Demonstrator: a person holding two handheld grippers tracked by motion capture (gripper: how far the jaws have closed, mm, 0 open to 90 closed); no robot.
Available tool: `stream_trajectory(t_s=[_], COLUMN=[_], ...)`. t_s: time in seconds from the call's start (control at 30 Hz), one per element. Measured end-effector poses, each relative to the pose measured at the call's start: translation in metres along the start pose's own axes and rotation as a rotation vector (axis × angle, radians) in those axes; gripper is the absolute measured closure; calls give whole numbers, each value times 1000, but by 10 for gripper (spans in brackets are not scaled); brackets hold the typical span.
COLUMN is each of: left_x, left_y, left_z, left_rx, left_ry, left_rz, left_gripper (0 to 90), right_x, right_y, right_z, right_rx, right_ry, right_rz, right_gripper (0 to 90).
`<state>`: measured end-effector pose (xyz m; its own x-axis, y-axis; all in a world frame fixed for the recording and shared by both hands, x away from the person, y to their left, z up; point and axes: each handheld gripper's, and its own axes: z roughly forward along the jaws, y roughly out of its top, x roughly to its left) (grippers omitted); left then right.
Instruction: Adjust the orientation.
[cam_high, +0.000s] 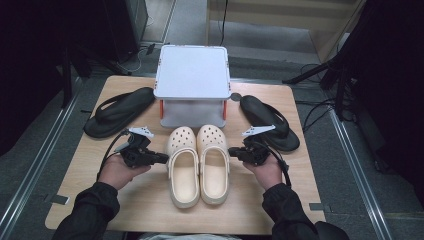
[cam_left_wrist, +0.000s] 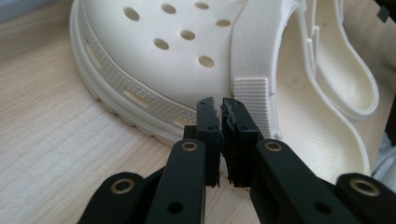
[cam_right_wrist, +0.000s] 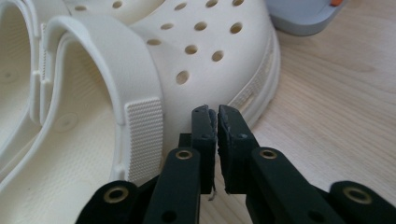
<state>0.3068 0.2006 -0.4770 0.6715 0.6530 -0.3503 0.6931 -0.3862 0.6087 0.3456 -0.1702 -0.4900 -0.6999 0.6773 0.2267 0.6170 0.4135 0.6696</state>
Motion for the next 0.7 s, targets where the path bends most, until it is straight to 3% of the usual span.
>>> stream_trajectory(t_s=[0.07,0.13,0.27,0.43,0.5,0.7], left_x=[-1,0,-1,-2,-3,-5], left_y=[2,5,11,20,25,41], left_z=[-6,-11,-18,-20,-22,-30], left_rx=[-18,-45,-78,-62,-61,-75], left_ry=[7,10,26,46,29,47], left_rz=[7,-10,-2,12,13,36], left_gripper=[814,690,560,496,475,454], right_x=[-1,0,5,12,16,29], right_y=[1,1,2,3,3,2], right_z=[-6,-11,-20,-33,-37,-47], right_rx=[-24,-41,-70,-108,-118,-148], right_ry=[-2,-4,-24,-25,-27,-4], right_rz=[5,8,10,17,7,-29], right_gripper=[809,751,680,583,560,491])
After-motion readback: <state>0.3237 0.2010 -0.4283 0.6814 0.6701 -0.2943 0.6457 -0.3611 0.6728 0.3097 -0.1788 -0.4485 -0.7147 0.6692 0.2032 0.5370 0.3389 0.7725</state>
